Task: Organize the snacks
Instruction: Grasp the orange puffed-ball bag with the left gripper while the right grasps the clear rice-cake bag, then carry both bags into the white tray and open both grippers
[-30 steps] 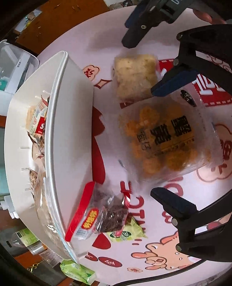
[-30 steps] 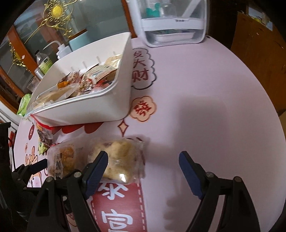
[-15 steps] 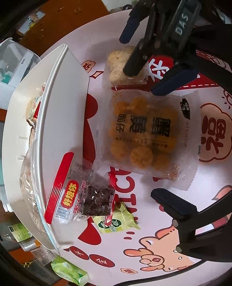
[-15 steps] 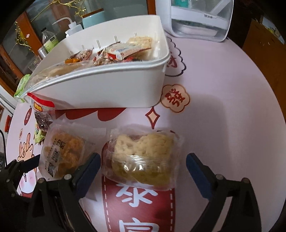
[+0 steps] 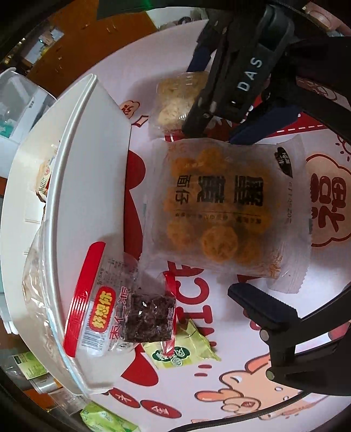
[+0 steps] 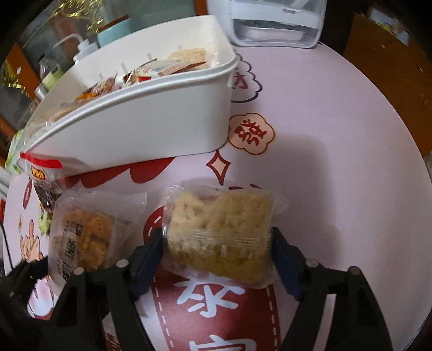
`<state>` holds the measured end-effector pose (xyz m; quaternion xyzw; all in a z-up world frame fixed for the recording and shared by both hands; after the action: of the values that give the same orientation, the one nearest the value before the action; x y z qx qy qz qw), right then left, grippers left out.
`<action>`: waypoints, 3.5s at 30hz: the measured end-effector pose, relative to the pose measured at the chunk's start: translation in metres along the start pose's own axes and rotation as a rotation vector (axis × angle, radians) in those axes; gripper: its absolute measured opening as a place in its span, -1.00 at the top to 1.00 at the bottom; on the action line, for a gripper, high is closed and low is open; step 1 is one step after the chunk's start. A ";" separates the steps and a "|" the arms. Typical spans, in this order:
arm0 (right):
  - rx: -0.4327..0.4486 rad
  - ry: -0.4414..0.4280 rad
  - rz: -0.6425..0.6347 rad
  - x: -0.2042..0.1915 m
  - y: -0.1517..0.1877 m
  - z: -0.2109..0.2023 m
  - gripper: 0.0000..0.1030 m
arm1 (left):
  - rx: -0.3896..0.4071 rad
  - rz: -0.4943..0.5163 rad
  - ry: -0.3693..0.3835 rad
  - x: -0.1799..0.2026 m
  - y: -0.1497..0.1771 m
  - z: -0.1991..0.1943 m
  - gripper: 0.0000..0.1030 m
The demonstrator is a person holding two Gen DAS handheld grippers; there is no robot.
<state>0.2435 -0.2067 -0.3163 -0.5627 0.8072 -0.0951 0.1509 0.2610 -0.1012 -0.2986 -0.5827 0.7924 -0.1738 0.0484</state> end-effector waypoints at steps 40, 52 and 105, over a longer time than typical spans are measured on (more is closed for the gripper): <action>0.257 -0.195 -0.021 -0.053 -0.025 -0.138 -0.35 | 0.246 0.035 -0.008 -0.024 -0.019 -0.149 -0.42; 0.328 -0.230 -0.102 -0.072 -0.080 -0.178 -0.35 | 0.344 0.036 -0.070 -0.048 -0.090 -0.210 -0.42; 0.299 -0.212 -0.232 -0.124 -0.154 -0.137 -0.88 | 0.342 0.045 -0.208 -0.093 -0.192 -0.197 -0.99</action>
<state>0.3705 -0.1459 -0.1213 -0.6300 0.6935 -0.1707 0.3049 0.4089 -0.0206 -0.0622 -0.5629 0.7550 -0.2434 0.2320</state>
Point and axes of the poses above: each gripper's, at about its wrist camera, not at the fingertips, and z roughly the way its jaws point, x to its right, y to its underside, the point moved 9 cm from there along z, roughly the way its jaws point, and after that the axes turned 9 degrees about z, right-handed, at the moved point
